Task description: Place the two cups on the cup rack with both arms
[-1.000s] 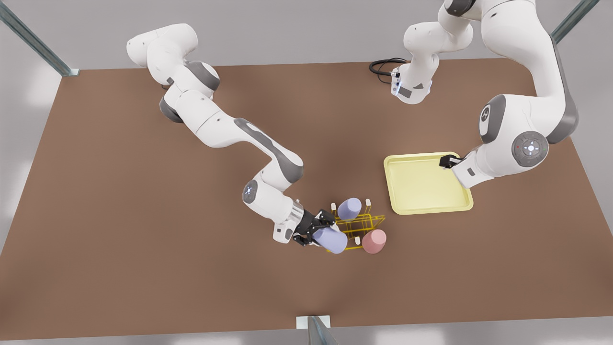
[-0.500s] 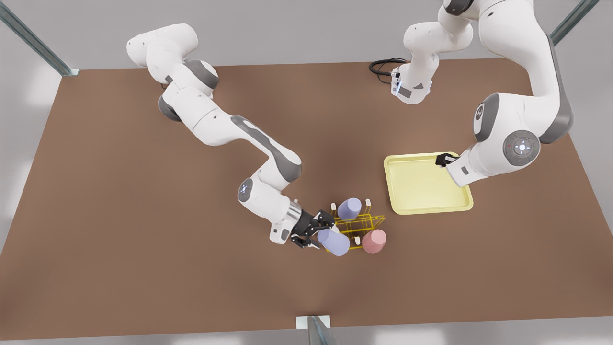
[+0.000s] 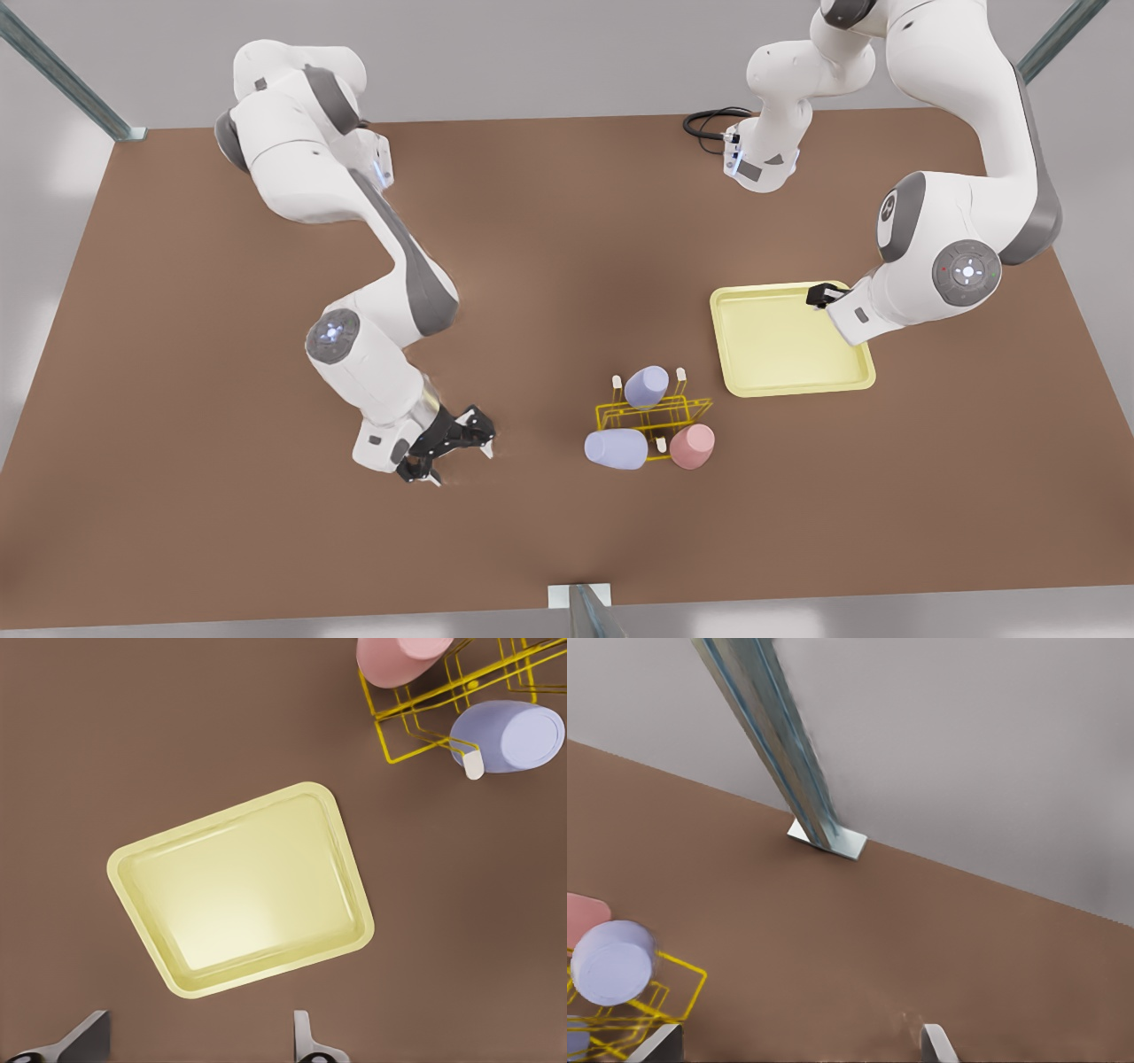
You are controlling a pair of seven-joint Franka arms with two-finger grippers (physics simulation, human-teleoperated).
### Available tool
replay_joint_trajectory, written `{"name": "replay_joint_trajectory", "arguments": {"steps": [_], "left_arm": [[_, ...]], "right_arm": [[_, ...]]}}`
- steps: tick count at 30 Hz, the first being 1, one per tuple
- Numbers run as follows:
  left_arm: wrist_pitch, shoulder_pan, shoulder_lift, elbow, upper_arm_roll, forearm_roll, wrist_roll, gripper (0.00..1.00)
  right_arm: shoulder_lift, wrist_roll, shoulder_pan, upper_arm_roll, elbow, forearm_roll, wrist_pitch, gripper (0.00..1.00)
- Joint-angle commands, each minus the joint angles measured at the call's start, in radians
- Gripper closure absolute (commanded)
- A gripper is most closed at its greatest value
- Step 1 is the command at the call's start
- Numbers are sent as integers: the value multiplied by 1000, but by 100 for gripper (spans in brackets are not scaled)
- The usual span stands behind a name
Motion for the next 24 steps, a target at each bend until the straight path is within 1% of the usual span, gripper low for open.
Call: {"name": "replay_joint_trajectory", "arguments": {"steps": [1,2,3,5,6,8,10,11,13,14,15,24], "left_arm": [[-1,-1,-1,1,0,0,-3,0],[-1,-1,-1,1,0,0,-4,0],[-23,-1,-3,1,0,0,-6,0],[-24,-1,-1,1,0,1,-6,0],[-24,-1,-1,1,0,0,-6,0],[-27,-8,-1,1,-7,-2,-7,0],[-29,-8,-1,1,-8,-3,-6,0],[-27,-8,-1,1,-8,-3,-6,0],[-29,-8,-1,1,-7,-3,-6,0],[-29,-8,-1,1,-7,-3,-6,0],[-29,-9,-1,1,-8,-3,-6,0],[-29,-11,-1,3,-22,-3,-7,0]], "right_arm": [[-36,51,-13,-121,-1,-181,-560,0],[-65,6,-36,-184,4,-181,-615,0],[-107,-6,-56,-203,7,-169,-692,0],[-200,-24,-83,-198,13,-164,-813,0],[-259,-29,-103,-198,-2,-118,-822,0],[-381,-47,-131,-193,-142,-103,-807,0],[-464,-43,-143,-183,-225,-72,-787,0],[-506,-35,-168,-146,-271,-72,-766,0],[-567,-34,-174,-132,-352,-72,-719,0],[-593,-34,-202,-104,-390,-71,-703,0],[-608,-34,-205,-103,-418,-69,-689,0],[-624,-37,-212,-103,-442,-54,-684,0]]}}
